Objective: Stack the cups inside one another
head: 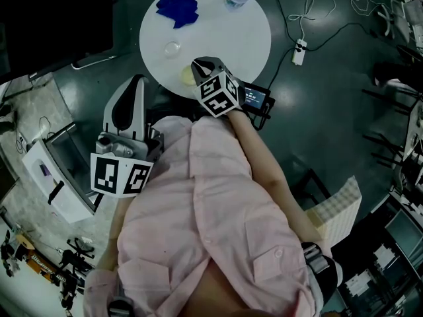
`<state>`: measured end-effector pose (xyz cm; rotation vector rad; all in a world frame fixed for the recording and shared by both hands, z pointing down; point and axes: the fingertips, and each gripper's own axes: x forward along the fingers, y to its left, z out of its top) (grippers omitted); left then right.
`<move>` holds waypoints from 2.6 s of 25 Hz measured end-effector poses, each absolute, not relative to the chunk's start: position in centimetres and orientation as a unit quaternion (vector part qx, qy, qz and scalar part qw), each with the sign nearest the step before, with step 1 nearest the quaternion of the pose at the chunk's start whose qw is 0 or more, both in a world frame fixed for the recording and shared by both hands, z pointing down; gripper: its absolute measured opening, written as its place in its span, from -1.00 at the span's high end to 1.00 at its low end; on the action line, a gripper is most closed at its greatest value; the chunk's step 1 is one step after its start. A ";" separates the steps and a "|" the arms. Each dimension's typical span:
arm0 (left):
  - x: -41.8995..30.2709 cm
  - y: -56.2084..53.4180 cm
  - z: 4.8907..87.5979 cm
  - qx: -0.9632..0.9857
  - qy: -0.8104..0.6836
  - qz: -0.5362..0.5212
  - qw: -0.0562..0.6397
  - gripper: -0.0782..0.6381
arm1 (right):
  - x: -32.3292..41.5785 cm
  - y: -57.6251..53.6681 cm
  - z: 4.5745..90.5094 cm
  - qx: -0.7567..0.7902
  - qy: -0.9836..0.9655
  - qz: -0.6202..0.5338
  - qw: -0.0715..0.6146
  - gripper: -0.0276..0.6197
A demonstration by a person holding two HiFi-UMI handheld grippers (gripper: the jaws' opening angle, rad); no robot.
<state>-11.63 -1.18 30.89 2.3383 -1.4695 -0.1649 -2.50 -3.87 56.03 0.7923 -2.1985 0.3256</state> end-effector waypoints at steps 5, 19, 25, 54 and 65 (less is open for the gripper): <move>-11.4 -1.0 30.9 0.831 -0.520 -0.057 0.188 0.76 | -2.2 -4.1 54.6 0.327 -0.863 0.134 0.362 0.80; -10.3 -0.1 31.1 0.840 -0.506 -0.050 0.189 0.76 | -2.1 -3.6 46.8 0.373 -0.882 0.151 0.244 0.80; -9.7 0.2 31.1 0.846 -0.496 -0.052 0.189 0.76 | -2.3 -2.6 44.1 0.374 -0.890 0.133 0.224 0.80; -9.5 -0.4 30.9 0.856 -0.476 -0.059 0.192 0.76 | 2.7 -0.7 34.2 0.470 -0.866 0.108 0.128 0.80; -9.7 -0.6 30.7 0.855 -0.479 -0.061 0.189 0.76 | 1.0 0.4 34.2 0.452 -0.876 0.115 0.126 0.80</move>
